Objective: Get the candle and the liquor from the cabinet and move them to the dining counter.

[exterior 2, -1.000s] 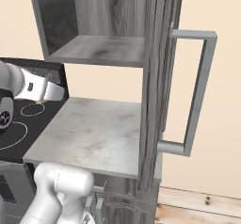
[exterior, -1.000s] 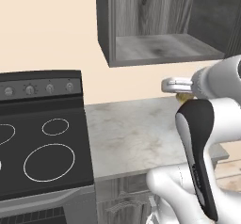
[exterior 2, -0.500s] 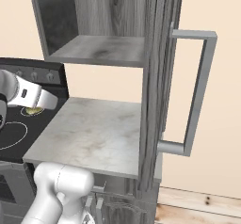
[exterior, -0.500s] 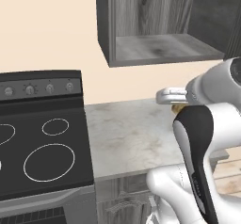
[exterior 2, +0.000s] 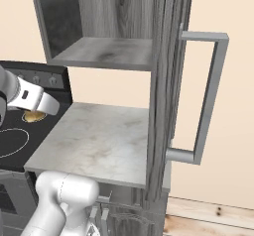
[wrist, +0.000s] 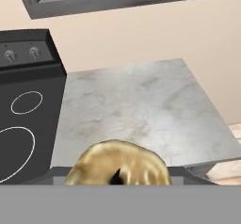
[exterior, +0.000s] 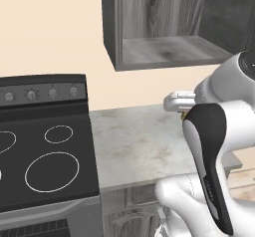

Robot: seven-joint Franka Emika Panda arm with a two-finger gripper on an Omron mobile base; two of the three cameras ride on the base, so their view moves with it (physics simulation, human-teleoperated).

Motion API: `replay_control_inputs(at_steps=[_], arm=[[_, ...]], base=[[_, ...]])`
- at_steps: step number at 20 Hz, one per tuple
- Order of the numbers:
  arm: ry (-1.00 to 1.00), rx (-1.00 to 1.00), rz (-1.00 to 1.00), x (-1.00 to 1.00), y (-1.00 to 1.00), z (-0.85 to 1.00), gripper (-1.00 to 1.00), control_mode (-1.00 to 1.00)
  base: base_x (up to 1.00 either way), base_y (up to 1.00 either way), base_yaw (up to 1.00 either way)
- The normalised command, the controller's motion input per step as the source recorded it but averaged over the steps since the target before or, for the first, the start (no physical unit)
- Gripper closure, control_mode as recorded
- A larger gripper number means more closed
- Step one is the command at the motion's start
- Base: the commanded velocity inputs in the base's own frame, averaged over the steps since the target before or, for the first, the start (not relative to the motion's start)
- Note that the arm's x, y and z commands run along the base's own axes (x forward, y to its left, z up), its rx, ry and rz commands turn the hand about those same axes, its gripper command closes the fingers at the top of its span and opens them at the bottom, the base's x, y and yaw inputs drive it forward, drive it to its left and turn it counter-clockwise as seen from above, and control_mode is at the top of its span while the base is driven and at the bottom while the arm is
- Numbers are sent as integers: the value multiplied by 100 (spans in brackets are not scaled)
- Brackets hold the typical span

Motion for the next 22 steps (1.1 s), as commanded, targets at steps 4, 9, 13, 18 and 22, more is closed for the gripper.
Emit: replay_control_inputs(at_steps=[4,9,13,18,22], arm=[[0,0,0,0,0,0,100,-100],[0,0,0,0,0,0,100,-100],[0,0,0,0,0,0,100,100],[0,0,0,0,0,0,100,100],[0,0,0,0,0,0,100,100]], base=[[0,0,0],[0,0,0],[0,0,0],[-44,2,0],[-66,1,0]])
